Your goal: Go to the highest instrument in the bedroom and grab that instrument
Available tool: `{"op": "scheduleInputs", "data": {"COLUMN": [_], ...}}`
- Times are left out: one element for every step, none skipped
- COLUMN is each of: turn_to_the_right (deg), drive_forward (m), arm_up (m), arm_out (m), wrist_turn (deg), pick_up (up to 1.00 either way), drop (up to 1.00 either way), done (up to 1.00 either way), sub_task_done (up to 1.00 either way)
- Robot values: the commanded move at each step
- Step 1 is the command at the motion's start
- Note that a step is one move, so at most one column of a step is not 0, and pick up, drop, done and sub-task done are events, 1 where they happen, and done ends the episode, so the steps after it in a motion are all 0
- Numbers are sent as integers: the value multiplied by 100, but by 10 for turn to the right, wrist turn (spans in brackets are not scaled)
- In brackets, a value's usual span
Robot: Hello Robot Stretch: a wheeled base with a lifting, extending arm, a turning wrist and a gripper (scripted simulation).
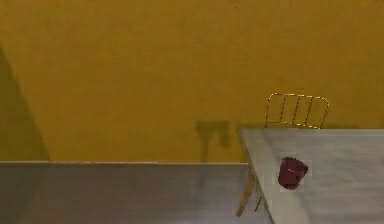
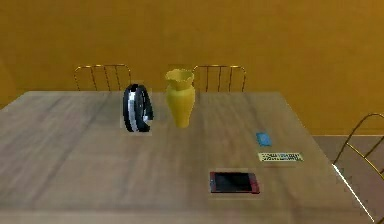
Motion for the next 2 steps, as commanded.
{"op": "scheduleInputs", "data": {"turn_to_the_right": [-120, 0], "drive_forward": [0, 0], "arm_up": [0, 50], "arm_out": [0, 0], "wrist_turn": [0, 0], "pick_up": [0, 0], "drop": [0, 0], "done": [0, 0], "sub_task_done": [0, 0]}}
